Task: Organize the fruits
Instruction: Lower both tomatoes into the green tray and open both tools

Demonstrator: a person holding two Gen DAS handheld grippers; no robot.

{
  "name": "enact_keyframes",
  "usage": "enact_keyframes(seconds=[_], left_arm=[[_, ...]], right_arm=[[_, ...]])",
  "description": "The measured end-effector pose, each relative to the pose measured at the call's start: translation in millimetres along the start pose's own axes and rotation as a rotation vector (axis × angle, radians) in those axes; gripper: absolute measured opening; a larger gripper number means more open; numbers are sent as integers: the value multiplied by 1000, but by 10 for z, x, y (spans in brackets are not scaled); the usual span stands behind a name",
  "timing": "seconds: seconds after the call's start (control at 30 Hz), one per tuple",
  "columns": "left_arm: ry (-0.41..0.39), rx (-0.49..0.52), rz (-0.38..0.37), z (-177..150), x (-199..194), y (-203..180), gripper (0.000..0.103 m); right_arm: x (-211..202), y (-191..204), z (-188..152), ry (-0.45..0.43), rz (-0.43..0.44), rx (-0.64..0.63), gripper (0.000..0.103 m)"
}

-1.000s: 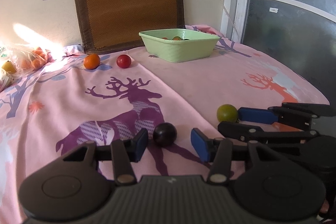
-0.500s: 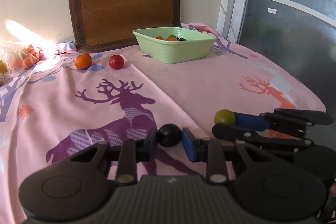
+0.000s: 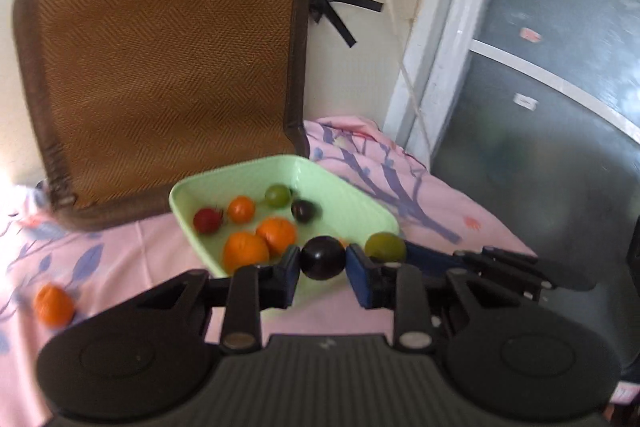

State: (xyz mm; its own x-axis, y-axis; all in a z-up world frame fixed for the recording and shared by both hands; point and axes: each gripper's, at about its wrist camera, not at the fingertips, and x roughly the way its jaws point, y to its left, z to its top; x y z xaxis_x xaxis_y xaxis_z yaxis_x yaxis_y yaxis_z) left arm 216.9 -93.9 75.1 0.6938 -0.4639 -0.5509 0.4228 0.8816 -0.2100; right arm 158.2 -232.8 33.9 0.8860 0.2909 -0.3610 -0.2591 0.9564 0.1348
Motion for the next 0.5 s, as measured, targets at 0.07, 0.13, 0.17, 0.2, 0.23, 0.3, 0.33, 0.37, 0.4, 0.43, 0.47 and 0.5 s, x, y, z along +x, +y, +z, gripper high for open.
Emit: enact_keyframes(seconds=[0.07, 0.13, 0.17, 0.2, 0.23, 0.3, 0.33, 0.37, 0.4, 0.43, 0.47, 0.5], left_arm=[[36, -61, -10, 139, 266, 99, 26], [70, -97, -22, 183, 476, 166, 26], [82, -100, -18, 186, 552, 188, 26], [94, -100, -13, 178, 627, 208, 26], [107, -105, -12, 167, 693, 234, 26], [121, -119, -16, 139, 769, 256, 27], [125, -122, -18, 125, 794, 266, 31], [124, -121, -14, 112, 803, 266, 34], [120, -118, -7, 108, 804, 268, 35], [116, -117, -9, 117, 789, 284, 36], [112, -121, -12, 118, 768, 298, 38], [107, -129, -13, 131, 715, 325, 38]], right_arm=[[220, -112, 59, 11, -22, 11, 30], [371, -182, 72, 23, -41, 7, 30], [434, -218, 65, 32, -45, 7, 30], [489, -247, 56, 44, -51, 7, 30], [527, -267, 43, 53, -55, 7, 31], [580, -292, 26, 61, -58, 5, 31], [583, -297, 11, 60, -58, 4, 31], [578, -295, 6, 53, -58, 2, 35], [581, -292, 7, 48, -67, -2, 37], [567, -288, 2, 42, -74, -5, 42], [568, -293, 16, 37, -72, -2, 42], [550, -299, 26, 33, -69, 7, 42]])
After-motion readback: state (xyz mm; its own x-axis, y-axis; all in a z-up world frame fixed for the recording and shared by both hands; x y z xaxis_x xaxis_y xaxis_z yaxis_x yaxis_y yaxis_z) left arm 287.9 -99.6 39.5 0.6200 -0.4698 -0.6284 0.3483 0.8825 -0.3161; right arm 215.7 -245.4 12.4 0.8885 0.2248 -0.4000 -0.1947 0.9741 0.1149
